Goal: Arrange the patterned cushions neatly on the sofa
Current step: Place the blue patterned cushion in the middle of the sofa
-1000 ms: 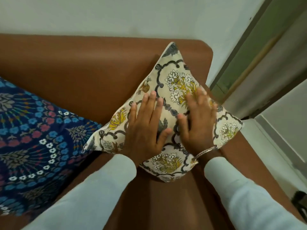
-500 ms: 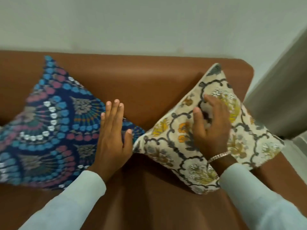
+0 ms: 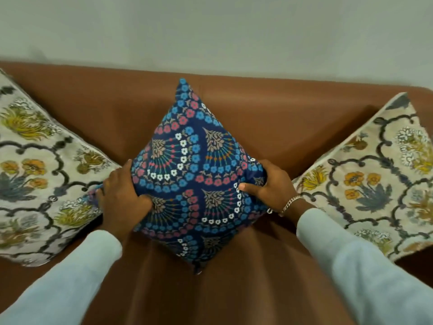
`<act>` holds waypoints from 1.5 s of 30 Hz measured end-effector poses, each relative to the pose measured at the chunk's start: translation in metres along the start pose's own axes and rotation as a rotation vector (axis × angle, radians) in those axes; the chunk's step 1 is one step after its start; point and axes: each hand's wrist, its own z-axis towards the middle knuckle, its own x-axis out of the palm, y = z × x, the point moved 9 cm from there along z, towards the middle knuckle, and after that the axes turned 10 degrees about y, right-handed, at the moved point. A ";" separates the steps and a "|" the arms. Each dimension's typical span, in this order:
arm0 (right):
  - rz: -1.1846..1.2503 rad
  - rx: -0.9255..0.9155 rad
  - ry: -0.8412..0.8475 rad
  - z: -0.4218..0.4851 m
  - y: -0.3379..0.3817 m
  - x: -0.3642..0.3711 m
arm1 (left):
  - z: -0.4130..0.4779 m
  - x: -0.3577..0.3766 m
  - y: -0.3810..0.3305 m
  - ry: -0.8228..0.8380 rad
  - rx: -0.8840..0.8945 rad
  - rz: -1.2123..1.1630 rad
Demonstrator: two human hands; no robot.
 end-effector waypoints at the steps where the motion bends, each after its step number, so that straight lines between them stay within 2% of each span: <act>1: -0.041 -0.020 -0.057 -0.006 0.012 0.000 | 0.005 -0.002 0.002 0.014 0.007 -0.005; 5: -0.070 -0.089 -0.309 -0.044 0.041 -0.004 | 0.016 -0.012 0.005 -0.003 0.040 -0.083; 7: -0.049 -0.081 -0.375 -0.064 0.032 -0.002 | 0.004 -0.014 0.001 -0.068 0.101 -0.125; 12: 0.004 -0.002 -0.349 -0.046 -0.034 -0.008 | 0.006 0.010 -0.038 -0.196 0.208 -0.202; 17: -0.102 0.039 -0.409 -0.030 -0.025 -0.019 | -0.003 0.005 -0.057 -0.260 0.248 -0.237; 18: -0.124 0.046 -0.467 -0.038 -0.021 -0.015 | -0.012 0.010 -0.054 -0.274 0.263 -0.238; 19: -0.127 0.028 -0.543 -0.049 -0.012 -0.008 | -0.022 0.015 -0.054 -0.275 0.305 -0.239; 21: -0.130 -0.121 -0.632 -0.061 0.023 0.008 | -0.039 0.026 -0.074 -0.254 0.480 -0.193; 23: -0.222 -0.269 -0.550 -0.052 0.063 0.029 | -0.044 0.041 -0.108 -0.212 0.670 -0.074; 24: -0.303 -0.301 -0.490 -0.043 0.076 0.039 | -0.040 0.047 -0.120 -0.201 0.709 0.009; 26: -0.435 -0.303 -0.403 -0.026 0.082 0.044 | -0.022 0.050 -0.124 -0.199 0.670 0.146; 28: -0.436 -0.217 -0.390 -0.014 0.064 0.028 | 0.000 0.040 -0.105 -0.221 0.531 0.173; 31: -0.302 0.028 -0.500 -0.008 0.023 -0.011 | 0.019 0.018 -0.063 -0.277 0.302 0.022; 32: -0.267 0.070 -0.560 -0.013 0.017 -0.018 | 0.017 0.015 -0.057 -0.295 0.279 -0.036; 33: -0.242 0.059 -0.611 -0.019 0.019 -0.020 | 0.011 0.014 -0.061 -0.309 0.318 -0.064; 35: -0.257 -0.107 -0.632 -0.028 0.045 -0.009 | -0.012 0.023 -0.095 -0.307 0.550 -0.026; 37: -0.398 -0.303 -0.514 -0.030 0.076 0.022 | -0.031 0.047 -0.128 -0.234 0.728 0.095; 39: -0.532 -0.336 -0.402 -0.026 0.079 0.045 | -0.027 0.059 -0.128 -0.188 0.671 0.182; 42: -0.435 -0.077 -0.377 -0.016 0.035 0.022 | -0.009 0.047 -0.086 -0.161 0.443 0.153; 44: -0.316 0.115 -0.448 -0.019 0.007 -0.003 | 0.000 0.030 -0.056 -0.151 0.341 0.133; 45: -0.247 0.154 -0.501 -0.023 0.003 -0.013 | 0.003 0.019 -0.042 -0.157 0.304 0.119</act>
